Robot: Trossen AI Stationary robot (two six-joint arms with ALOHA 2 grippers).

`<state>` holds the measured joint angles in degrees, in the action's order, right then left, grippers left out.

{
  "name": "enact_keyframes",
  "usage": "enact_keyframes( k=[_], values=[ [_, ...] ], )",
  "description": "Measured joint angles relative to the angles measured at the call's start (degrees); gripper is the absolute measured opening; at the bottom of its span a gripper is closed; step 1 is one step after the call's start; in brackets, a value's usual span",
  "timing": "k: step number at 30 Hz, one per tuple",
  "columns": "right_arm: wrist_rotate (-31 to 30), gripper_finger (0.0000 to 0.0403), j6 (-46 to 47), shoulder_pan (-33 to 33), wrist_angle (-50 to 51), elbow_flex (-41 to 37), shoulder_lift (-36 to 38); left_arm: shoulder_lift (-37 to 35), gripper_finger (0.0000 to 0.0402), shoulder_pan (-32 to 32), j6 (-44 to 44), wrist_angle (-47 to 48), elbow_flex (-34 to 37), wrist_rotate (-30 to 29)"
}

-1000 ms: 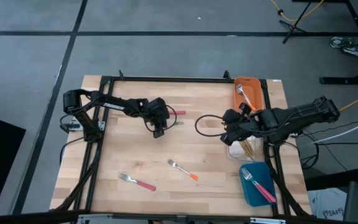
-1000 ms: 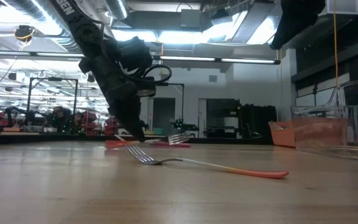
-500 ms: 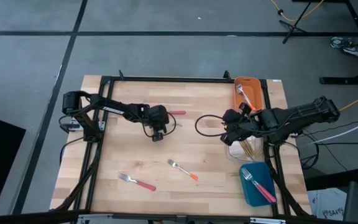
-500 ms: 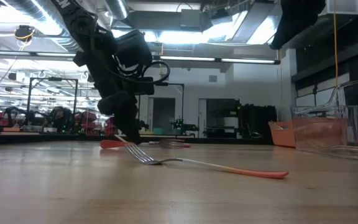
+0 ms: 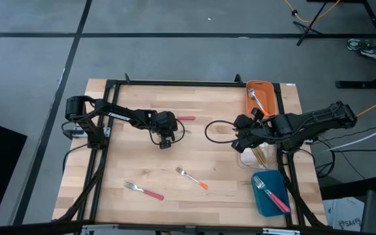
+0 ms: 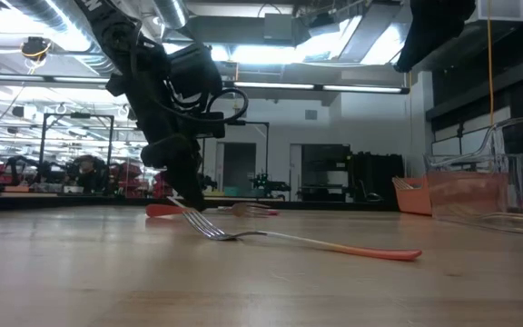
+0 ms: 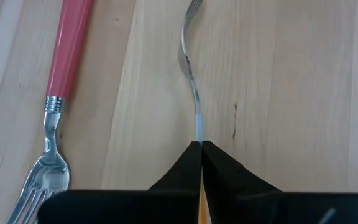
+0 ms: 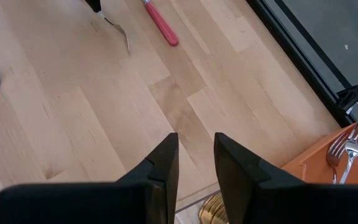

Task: Sort silverware by color (type)
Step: Put the orange fork into the orange bin

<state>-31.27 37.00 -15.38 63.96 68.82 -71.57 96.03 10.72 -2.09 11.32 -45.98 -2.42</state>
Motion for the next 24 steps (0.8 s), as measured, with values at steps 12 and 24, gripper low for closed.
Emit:
enact_keyframes(
  k=[12,24],
  values=[
    [-0.01,0.0090,0.00,0.01,0.00,0.00,0.00,0.17,0.0043,0.00,-0.09,0.30,0.17,-1.32],
    [-0.01,0.0090,0.01,0.01,0.00,0.00,0.00,0.15,0.0043,0.02,-0.04,0.23,0.17,-2.86]
  ],
)
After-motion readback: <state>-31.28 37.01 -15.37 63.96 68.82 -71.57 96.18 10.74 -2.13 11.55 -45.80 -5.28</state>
